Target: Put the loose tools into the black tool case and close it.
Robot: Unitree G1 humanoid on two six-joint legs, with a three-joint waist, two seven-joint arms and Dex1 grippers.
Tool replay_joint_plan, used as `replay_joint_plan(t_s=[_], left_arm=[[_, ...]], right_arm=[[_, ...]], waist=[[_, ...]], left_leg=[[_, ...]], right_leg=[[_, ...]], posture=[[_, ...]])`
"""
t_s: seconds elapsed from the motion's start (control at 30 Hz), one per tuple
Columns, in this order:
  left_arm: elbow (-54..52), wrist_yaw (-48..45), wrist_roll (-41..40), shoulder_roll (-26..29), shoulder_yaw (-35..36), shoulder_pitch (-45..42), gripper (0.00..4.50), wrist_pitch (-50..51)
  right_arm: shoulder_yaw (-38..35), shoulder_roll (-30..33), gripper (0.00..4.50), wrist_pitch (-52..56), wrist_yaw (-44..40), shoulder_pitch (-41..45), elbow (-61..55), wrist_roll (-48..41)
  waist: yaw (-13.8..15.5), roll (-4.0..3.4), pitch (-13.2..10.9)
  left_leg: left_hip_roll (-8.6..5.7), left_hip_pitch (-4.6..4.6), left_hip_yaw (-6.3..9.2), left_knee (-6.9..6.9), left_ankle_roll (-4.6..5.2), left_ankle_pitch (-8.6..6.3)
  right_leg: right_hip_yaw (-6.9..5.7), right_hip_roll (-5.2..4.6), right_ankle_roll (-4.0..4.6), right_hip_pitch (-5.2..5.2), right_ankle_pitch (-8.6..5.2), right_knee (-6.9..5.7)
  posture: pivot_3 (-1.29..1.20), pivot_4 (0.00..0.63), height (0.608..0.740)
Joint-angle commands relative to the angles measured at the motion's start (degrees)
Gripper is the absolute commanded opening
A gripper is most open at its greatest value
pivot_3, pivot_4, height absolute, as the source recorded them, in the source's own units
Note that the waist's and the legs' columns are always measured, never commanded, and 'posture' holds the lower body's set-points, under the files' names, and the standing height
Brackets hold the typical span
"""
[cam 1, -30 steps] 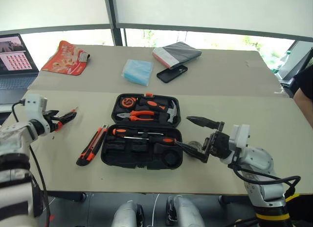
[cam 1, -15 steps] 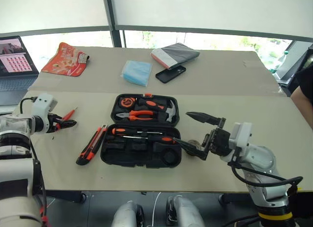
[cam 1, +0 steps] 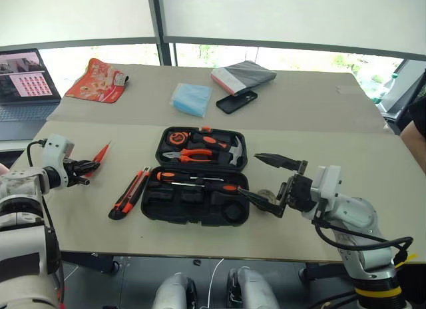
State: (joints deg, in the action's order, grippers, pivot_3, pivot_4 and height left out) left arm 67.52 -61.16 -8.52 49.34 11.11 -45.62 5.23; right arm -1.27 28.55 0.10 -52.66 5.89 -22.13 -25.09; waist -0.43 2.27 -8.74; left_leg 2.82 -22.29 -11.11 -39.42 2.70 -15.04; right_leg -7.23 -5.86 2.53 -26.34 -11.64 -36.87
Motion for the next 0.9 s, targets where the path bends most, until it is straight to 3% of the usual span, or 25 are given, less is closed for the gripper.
replay_joint_plan(t_s=[0.03, 0.13, 0.3, 0.37, 0.63, 0.9], left_arm=[[-14.4, -17.3, -5.6, 0.2, -0.7, -2.9, 0.47, -1.7], [-28.7, -28.8, -6.1, 0.6, -6.5, 1.0, 0.47, -1.9], [-49.7, -31.3, -8.5, 2.6, -16.4, 4.5, 0.47, 7.9], [-55.2, -31.2, -4.7, 1.7, -20.7, 5.1, 0.47, 8.8], [-63.1, -26.0, 0.3, 0.3, -26.0, 8.6, 0.47, 11.9], [-58.6, -23.1, 5.1, -2.9, -29.2, 5.8, 0.47, 10.9]], right_arm=[[-1.9, 2.6, 4.50, -0.4, -2.4, 0.1, -0.8, -1.9], [-3.4, 5.0, 4.50, -1.1, -4.9, -0.2, -0.1, -3.3], [-5.6, 9.5, 4.50, 3.4, -7.0, -0.9, -0.1, -6.1], [-5.8, 12.6, 4.50, 6.7, -8.4, -2.0, -0.7, -7.2], [-5.5, 14.8, 4.50, 12.1, -7.4, -2.9, -4.0, -8.8], [-5.0, 13.0, 4.50, 13.8, -5.2, -3.0, -5.5, -9.6]], waist=[[0.3, 0.08, 0.0], [0.6, 0.07, 0.0], [-0.1, 0.01, 0.0], [0.0, 0.02, 0.0], [0.2, -0.01, 0.0], [1.3, -0.01, 0.0]], left_leg=[[0.01, -0.16, 0.07, -0.17, 0.05, -0.03], [-0.01, -0.47, 0.12, -0.55, 0.28, -0.18], [-0.02, -0.39, 0.08, -0.72, 0.55, -0.31], [-0.01, -0.42, 0.11, -0.73, 0.57, -0.31], [0.05, -0.34, 0.22, -0.71, 0.75, -0.42], [0.01, -0.41, 0.26, -0.76, 0.79, -0.44]], right_leg=[[-0.08, 0.03, 0.00, -0.04, 0.00, -0.02], [-0.15, 0.20, -0.02, -0.13, 0.03, -0.06], [0.16, 0.21, -0.26, -0.01, 0.12, 0.04], [0.12, 0.26, -0.27, -0.02, 0.11, 0.02], [0.19, 0.37, -0.25, -0.01, 0.11, -0.03], [0.16, 0.33, -0.26, 0.00, 0.11, 0.04]], posture=[[0.00, 0.150, 0.740], [0.00, 0.150, 0.740], [0.00, 0.150, 0.740], [0.00, 0.150, 0.740], [0.00, 0.150, 0.740], [0.00, 0.150, 0.740]])
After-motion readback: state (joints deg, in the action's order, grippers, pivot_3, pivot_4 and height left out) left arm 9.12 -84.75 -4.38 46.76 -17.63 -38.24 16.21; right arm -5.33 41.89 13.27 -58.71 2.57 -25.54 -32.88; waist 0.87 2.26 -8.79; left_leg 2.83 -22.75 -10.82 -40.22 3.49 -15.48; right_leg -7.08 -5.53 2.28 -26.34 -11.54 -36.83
